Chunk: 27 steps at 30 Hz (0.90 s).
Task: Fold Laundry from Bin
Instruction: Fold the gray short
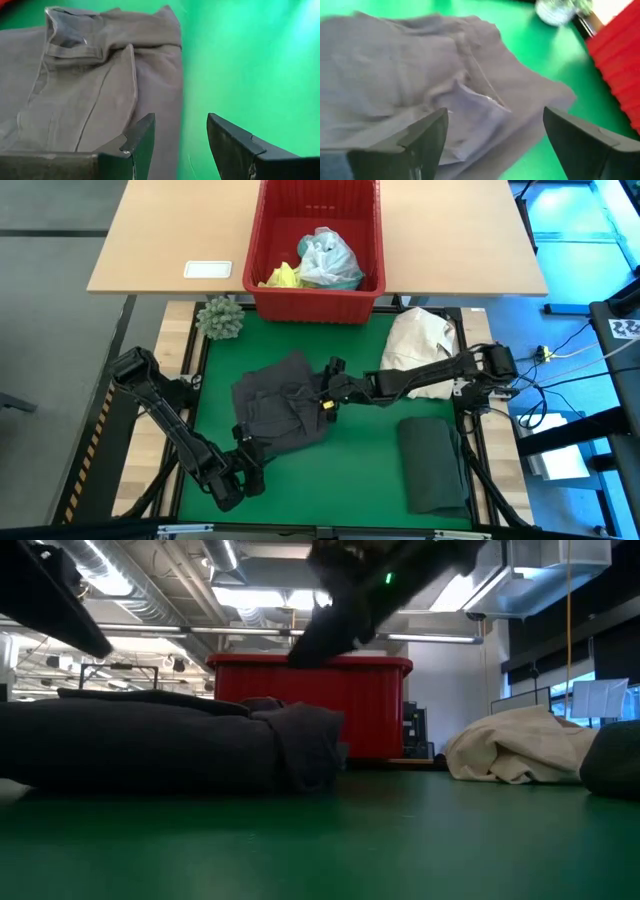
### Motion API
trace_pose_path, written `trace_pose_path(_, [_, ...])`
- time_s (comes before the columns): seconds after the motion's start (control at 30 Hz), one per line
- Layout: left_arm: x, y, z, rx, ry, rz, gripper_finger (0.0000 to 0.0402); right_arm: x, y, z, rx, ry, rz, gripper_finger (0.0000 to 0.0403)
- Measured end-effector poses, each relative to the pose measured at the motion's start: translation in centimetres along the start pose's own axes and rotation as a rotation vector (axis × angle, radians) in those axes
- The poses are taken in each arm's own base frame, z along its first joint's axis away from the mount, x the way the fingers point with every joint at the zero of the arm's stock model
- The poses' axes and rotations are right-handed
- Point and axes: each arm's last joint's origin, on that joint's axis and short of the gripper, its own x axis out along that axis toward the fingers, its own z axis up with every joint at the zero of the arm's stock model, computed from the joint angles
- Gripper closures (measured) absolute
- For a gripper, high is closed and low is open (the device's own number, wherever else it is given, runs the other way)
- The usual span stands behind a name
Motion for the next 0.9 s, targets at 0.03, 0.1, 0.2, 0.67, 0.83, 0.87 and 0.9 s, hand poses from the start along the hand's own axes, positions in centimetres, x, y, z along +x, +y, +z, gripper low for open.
trace_pose_path(0.03, [-0.3,0.0,0.0,0.002,0.019,0.002,0.023,-0.5,0.4,0.4,-0.007,-0.008,0.017,0.0086])
trace_pose_path(0.1, [-0.8,0.1,0.1,0.013,0.063,0.013,0.023,-1.6,1.5,0.8,-0.032,-0.021,0.059,0.0098])
trace_pose_path(0.2, [-1.7,0.2,0.0,-0.003,0.115,0.033,0.023,-3.0,3.2,0.9,-0.068,-0.017,0.103,0.0117])
trace_pose_path(0.67, [-5.5,0.1,-4.7,-0.34,-0.04,-0.016,0.023,-4.3,8.5,-4.0,-0.024,0.041,0.156,0.015])
trace_pose_path(0.83, [-4.6,0.9,-5.8,-0.469,0.101,0.038,0.023,-4.4,9.6,-5.7,0.09,0.016,0.187,0.015])
trace_pose_path(0.87, [-4.4,1.0,-6.0,-0.489,0.116,0.046,0.023,-4.5,9.8,-5.8,0.116,0.004,0.191,0.015])
trace_pose_path(0.9, [-4.3,1.1,-6.0,-0.507,0.12,0.055,0.023,-4.5,10.0,-6.0,0.139,-0.01,0.197,0.015])
